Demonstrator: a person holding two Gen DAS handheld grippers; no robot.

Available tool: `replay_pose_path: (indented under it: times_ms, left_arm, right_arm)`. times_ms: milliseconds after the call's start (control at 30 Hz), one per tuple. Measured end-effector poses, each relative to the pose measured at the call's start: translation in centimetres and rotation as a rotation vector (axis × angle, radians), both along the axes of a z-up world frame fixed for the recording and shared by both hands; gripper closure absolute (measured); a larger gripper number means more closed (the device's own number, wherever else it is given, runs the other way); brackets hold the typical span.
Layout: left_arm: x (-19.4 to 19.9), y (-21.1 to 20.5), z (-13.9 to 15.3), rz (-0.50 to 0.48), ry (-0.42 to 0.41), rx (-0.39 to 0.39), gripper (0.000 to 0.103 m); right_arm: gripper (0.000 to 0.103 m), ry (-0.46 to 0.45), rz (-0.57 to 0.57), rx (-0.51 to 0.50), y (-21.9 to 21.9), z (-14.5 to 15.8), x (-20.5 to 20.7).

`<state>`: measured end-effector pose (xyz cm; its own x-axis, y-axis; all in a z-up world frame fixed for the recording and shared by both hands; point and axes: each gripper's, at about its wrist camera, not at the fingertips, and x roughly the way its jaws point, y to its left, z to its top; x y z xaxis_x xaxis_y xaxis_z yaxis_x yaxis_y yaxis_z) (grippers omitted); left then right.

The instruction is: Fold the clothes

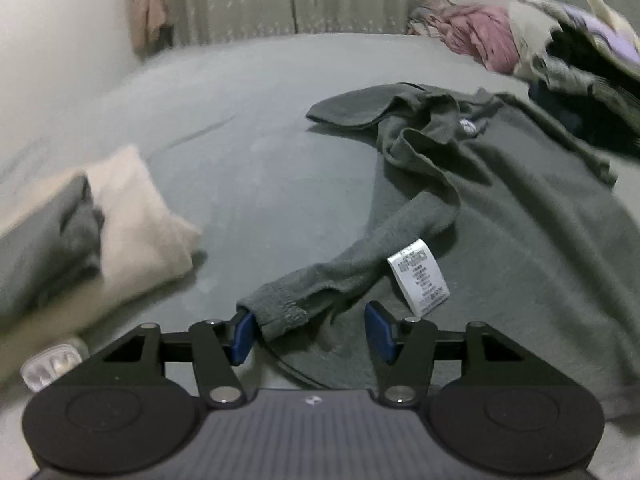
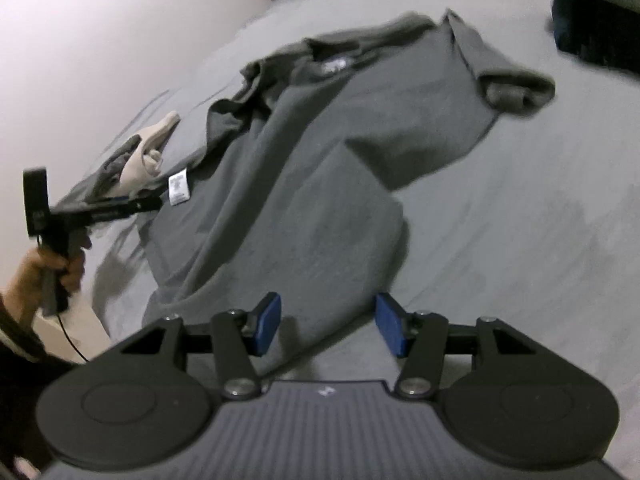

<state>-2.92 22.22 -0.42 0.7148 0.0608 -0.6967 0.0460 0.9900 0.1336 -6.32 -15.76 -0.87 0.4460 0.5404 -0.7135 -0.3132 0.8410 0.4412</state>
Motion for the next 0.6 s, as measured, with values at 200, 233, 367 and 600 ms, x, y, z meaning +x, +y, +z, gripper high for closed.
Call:
replay_pose_path:
  times_ms: [200,233,367,600]
  left_arm:
    - [0.4,1.1,-1.1,0.089,-0.012,-0.088,0.061]
    - [0.3,1.3,-0.9,0.106,-0.020,-0.113,0.081]
    - [-1.5,2.3,1.3,0.179,-0.050,-0.312,0.098]
    - [-7.2,4.5,6.2,0.228,-0.069,-0.593,0.102]
  right_arm:
    - [0.058,-0.063,-0.094,0.101,0.7,-1.6,0.0]
    - [0.078,-0.066,-0.113,0.112,0.8,-1.8,0.0]
    - [0.098,-0.062,-0.200,0.178,0.2,-2.0,-0.2]
    - [0.099,-0.152,-0.273,0.260,-5.1,4.5,-3.3]
